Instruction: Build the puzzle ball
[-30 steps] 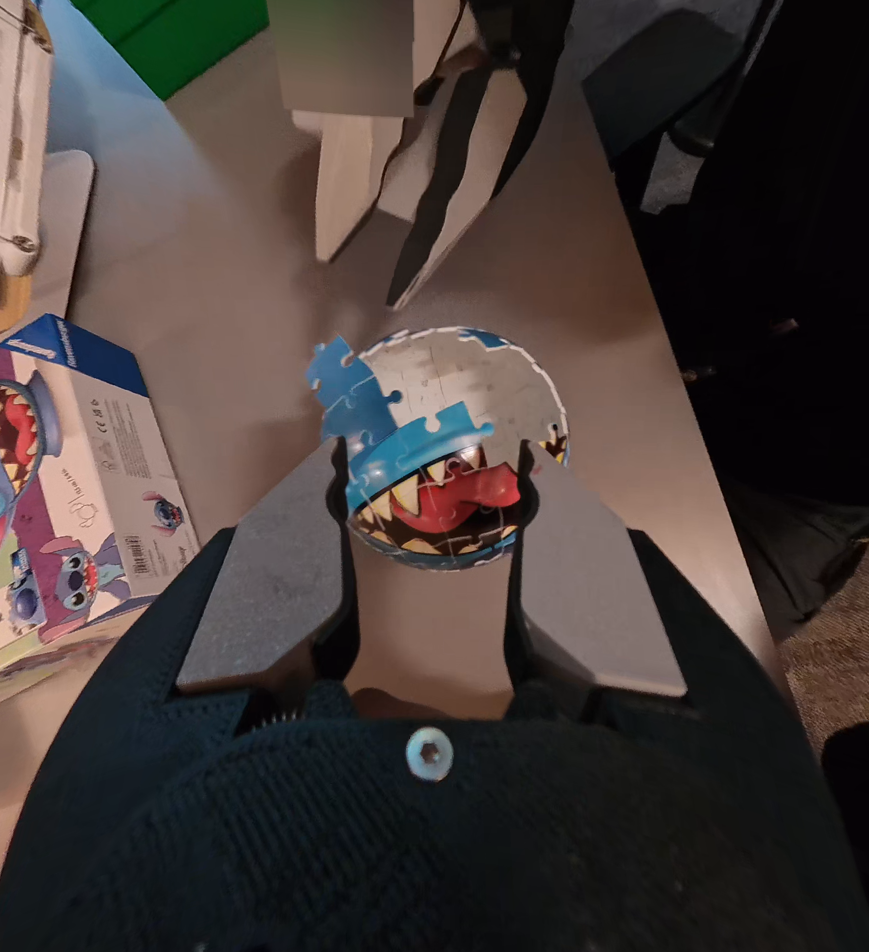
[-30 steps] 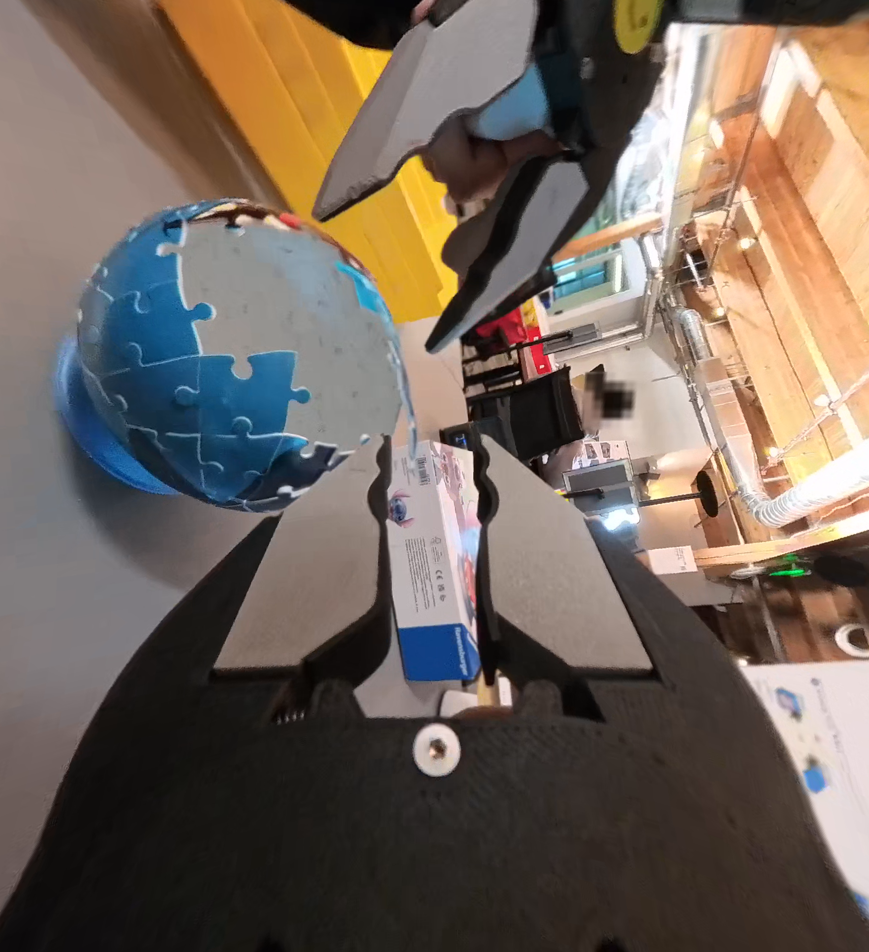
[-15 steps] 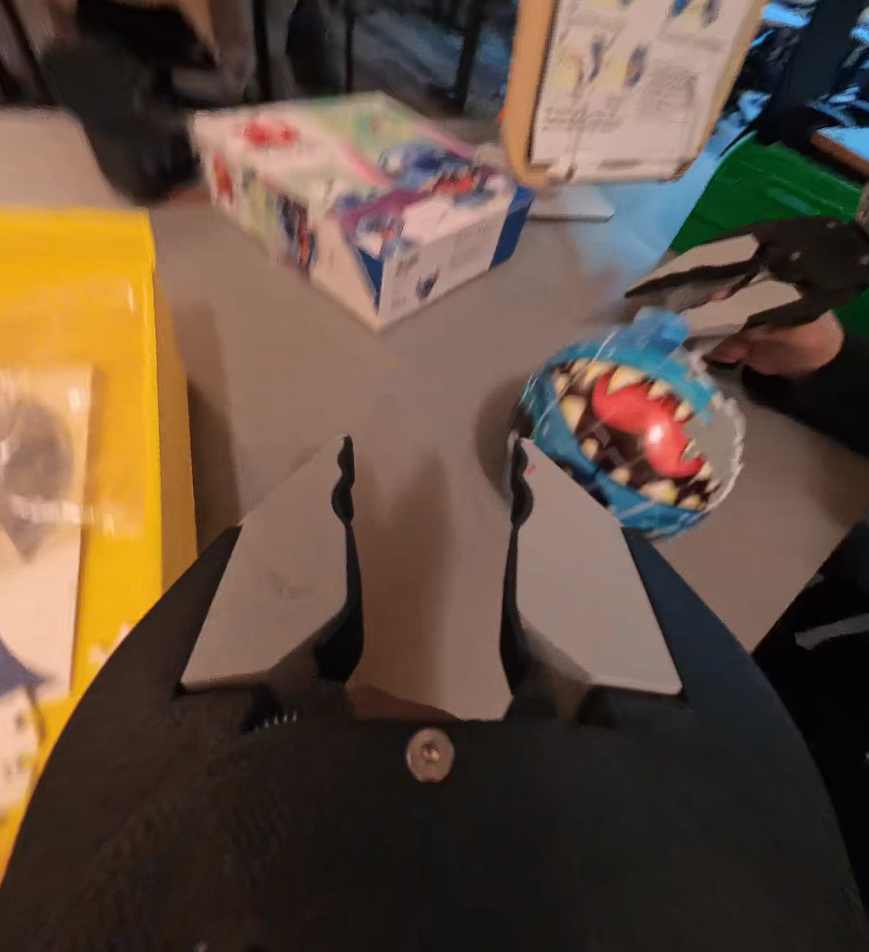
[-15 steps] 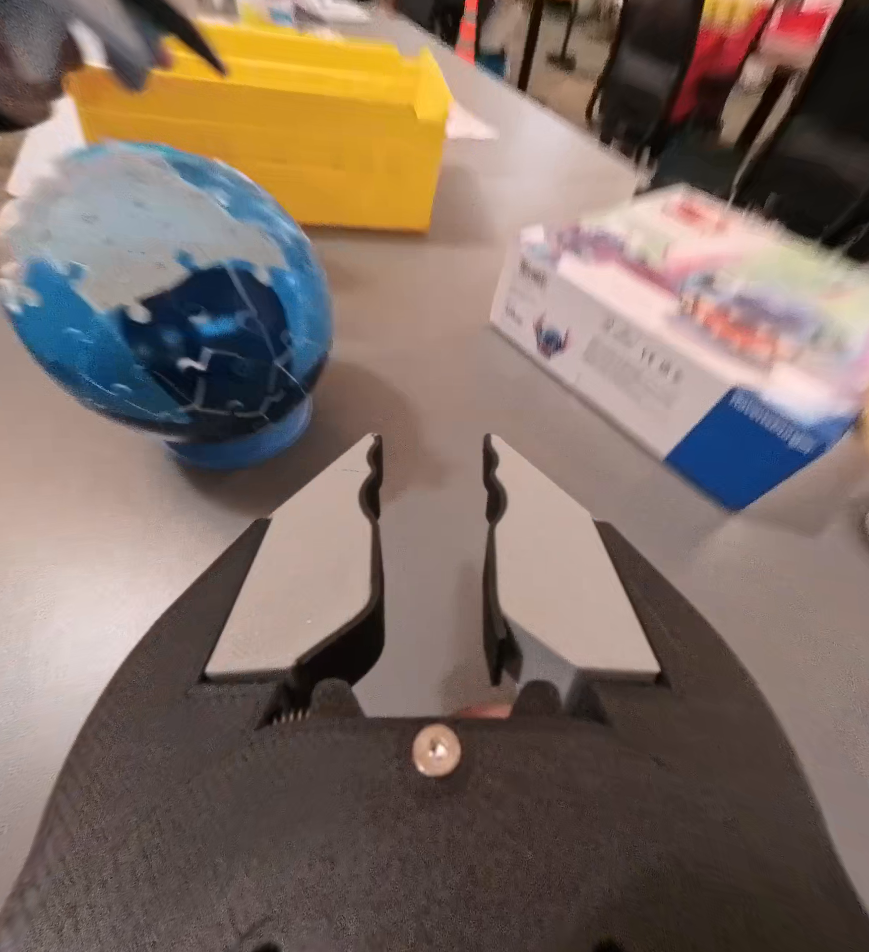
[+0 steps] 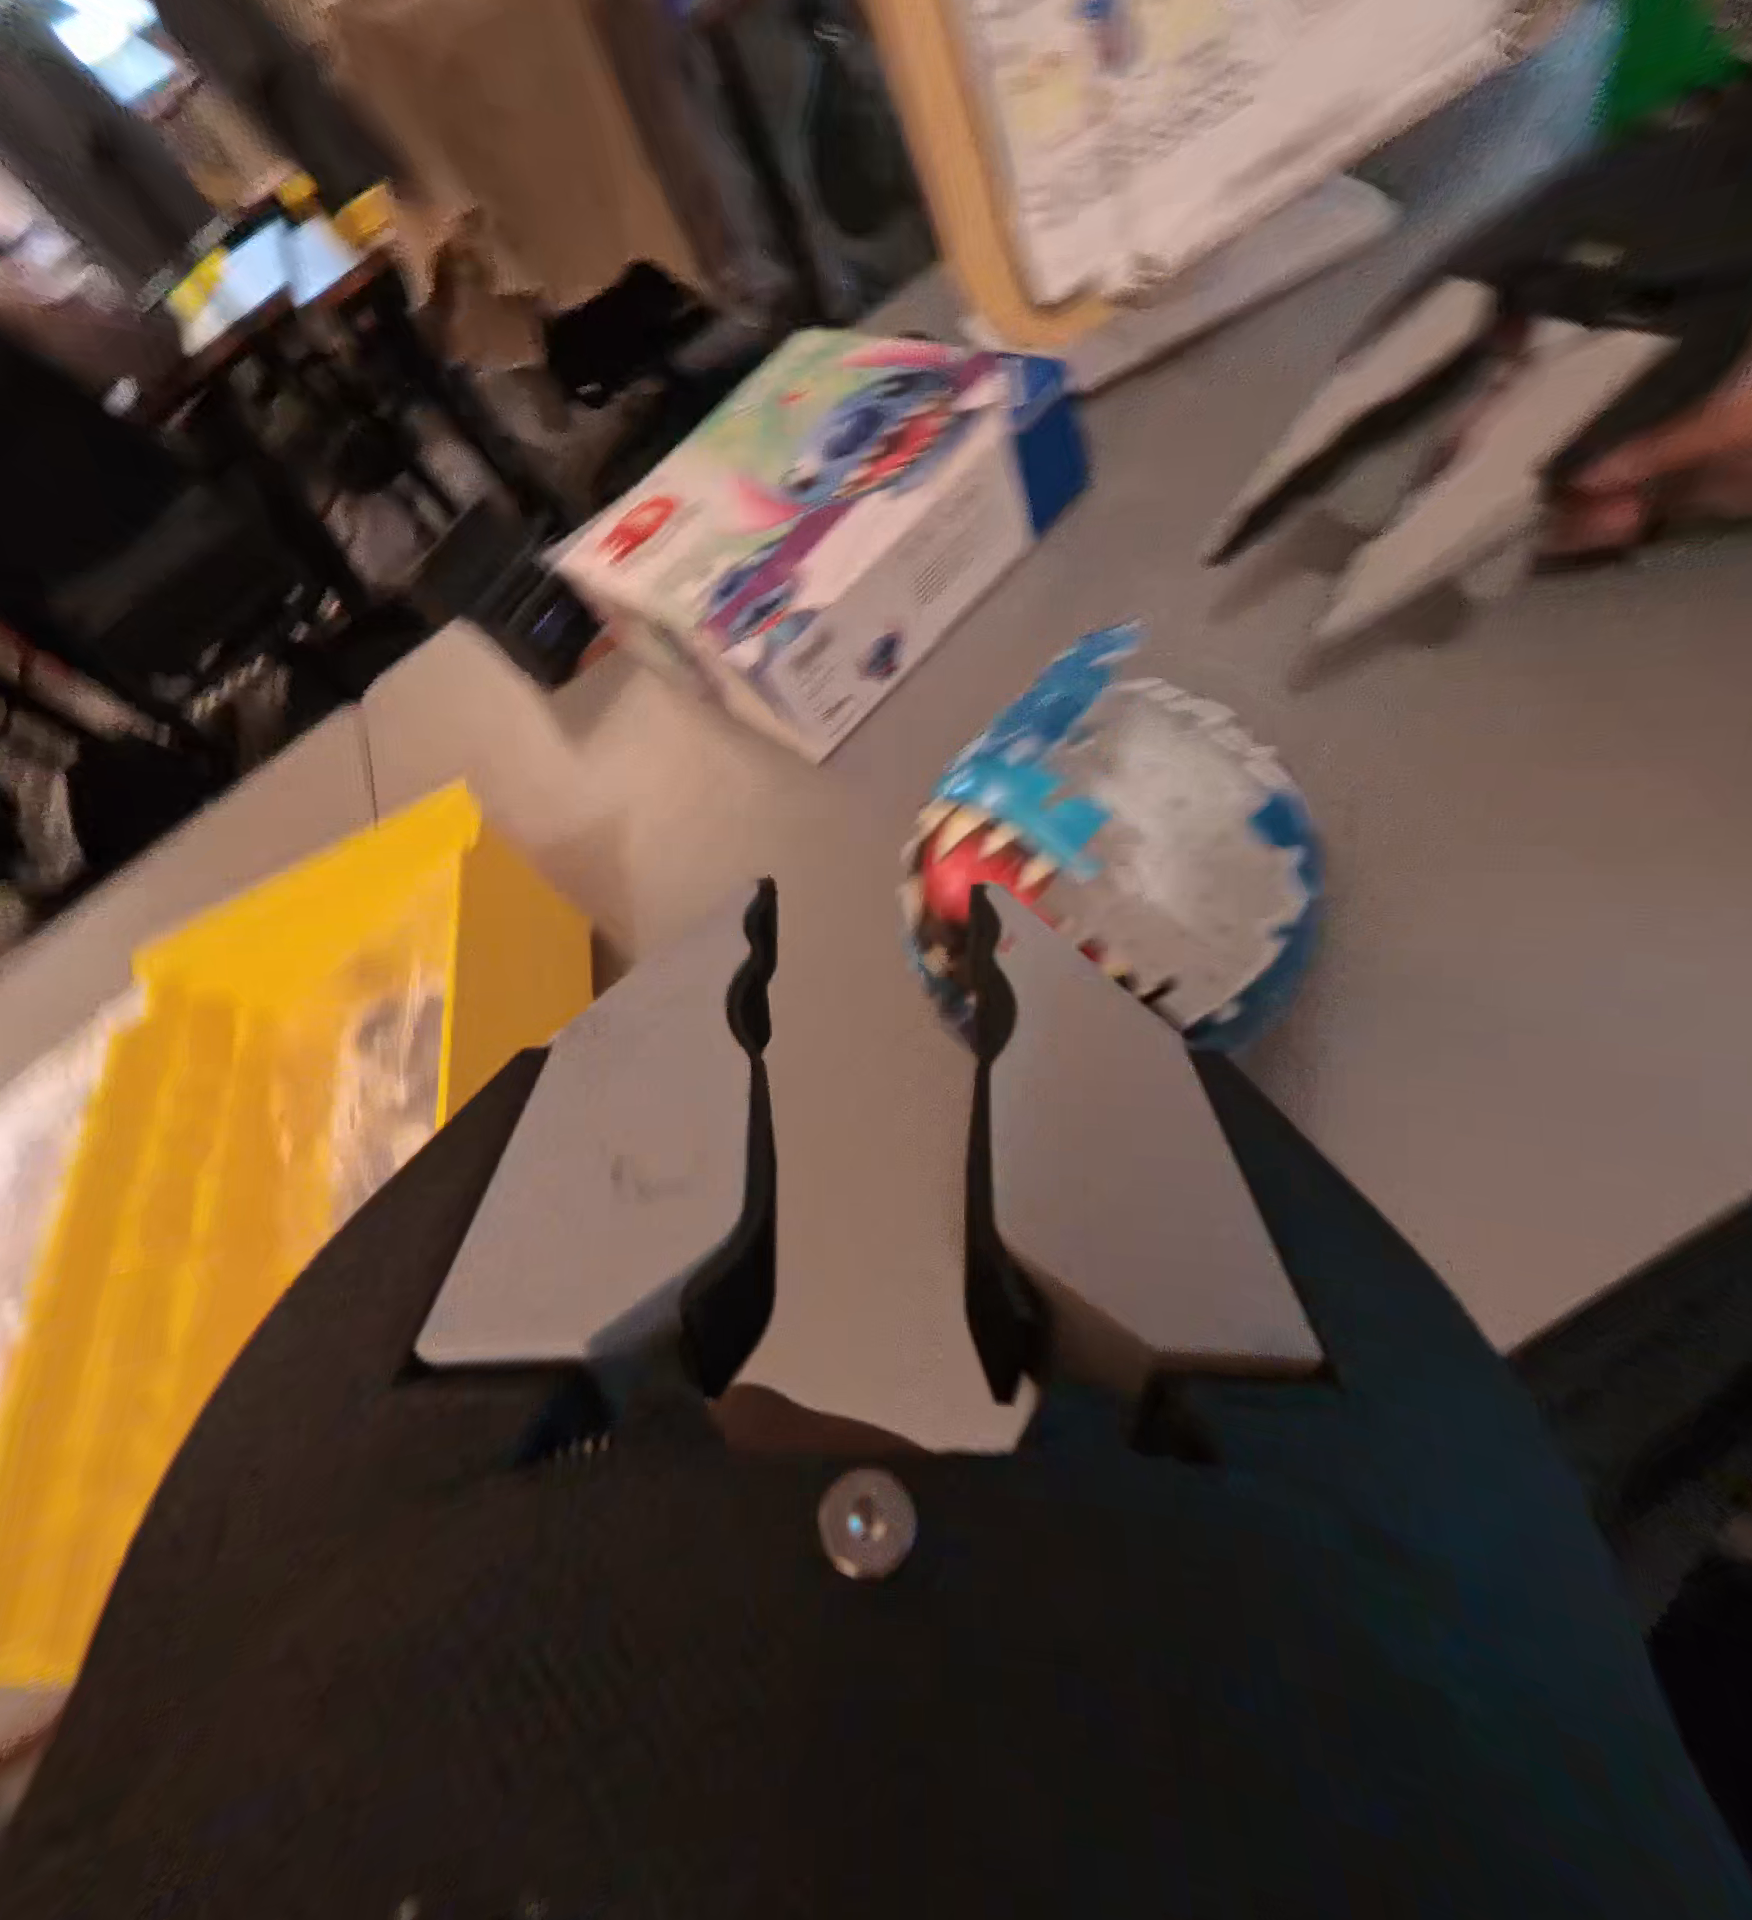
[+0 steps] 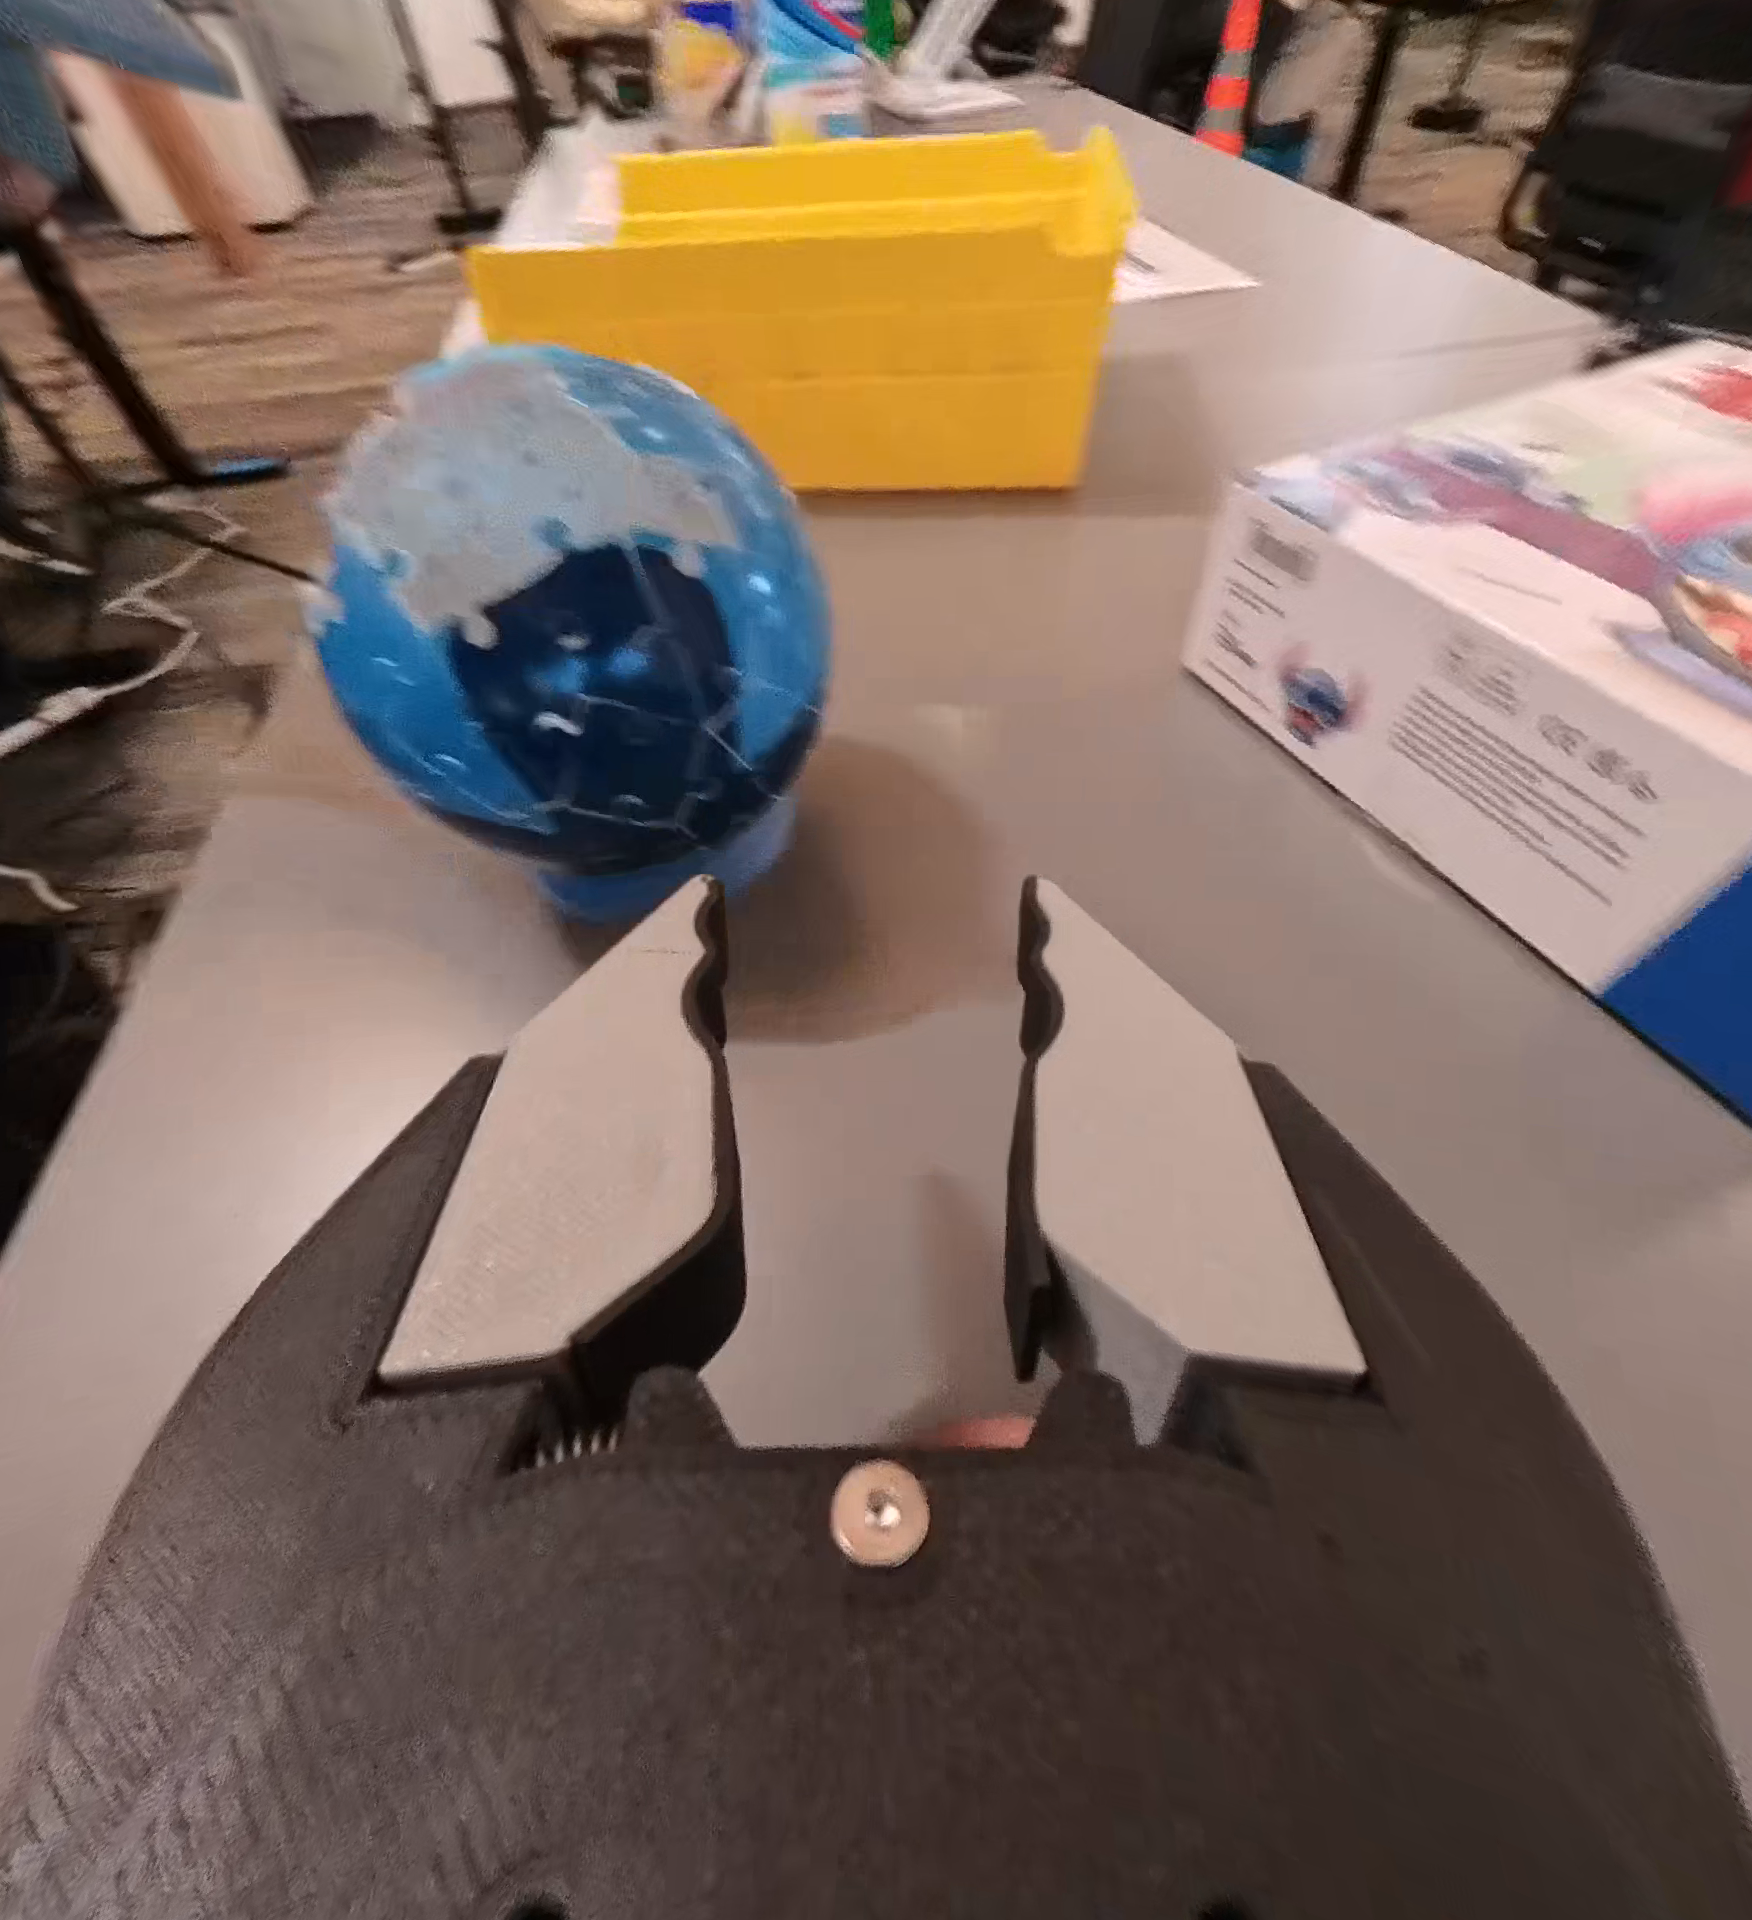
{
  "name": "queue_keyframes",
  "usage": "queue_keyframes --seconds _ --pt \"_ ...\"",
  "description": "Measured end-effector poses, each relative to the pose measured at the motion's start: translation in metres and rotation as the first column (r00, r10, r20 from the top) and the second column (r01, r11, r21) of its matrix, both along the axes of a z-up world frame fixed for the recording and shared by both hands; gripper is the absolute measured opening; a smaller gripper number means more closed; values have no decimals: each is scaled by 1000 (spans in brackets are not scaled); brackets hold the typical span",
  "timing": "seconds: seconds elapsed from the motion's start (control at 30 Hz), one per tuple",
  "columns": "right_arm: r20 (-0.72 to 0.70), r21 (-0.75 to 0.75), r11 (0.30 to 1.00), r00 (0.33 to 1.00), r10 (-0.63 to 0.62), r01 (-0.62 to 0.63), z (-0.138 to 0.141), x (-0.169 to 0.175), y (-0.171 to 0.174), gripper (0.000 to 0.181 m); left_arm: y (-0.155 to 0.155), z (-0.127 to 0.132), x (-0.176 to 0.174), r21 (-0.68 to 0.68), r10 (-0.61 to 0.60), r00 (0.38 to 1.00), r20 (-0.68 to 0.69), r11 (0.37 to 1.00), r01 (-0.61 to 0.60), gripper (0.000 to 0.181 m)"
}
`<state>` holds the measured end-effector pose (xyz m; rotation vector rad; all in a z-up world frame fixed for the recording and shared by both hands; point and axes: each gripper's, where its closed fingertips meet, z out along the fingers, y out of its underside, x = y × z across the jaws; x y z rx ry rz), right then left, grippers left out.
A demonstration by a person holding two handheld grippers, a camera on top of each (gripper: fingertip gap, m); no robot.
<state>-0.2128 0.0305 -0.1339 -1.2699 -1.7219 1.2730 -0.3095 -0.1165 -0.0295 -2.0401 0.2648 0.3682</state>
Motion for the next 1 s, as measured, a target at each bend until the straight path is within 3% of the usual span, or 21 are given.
queue_keyframes --seconds 0.1,0.17,0.27,0.37,0.43,0.53,0.8,1.0 --pt "-54 7 998 997 62 -61 19 -11 -11 46 39 3 48 -215 -204 954 -219 964 157 33" --pt "-82 -42 992 990 112 -116 36 -20 -11 34 56 -15 56 -407 -330 889 -317 894 187 41" --pt "-93 -189 936 954 283 -296 64 -23 -20 30 73 -37 54 -565 -437 821 -368 806 177 49" --pt "-92 -247 877 911 403 -413 82 -27 -24 31 86 -46 50 -598 -466 804 -368 781 179 41" --pt "-87 -245 843 876 474 -480 89 -28 -29 21 91 -51 44 -611 -484 774 -409 775 162 35" --pt "-37 -199 841 861 507 -503 87 -37 -32 18 90 -60 33 -638 -511 725 -462 759 127 30" --pt "149 -118 819 806 573 -561 44 -53 -43 1 86 -71 33 -669 -572 654 -494 731 134 22" --pt "176 -131 808 789 589 -574 29 -56 -51 0 87 -71 34 -643 -560 676 -480 748 164 19"
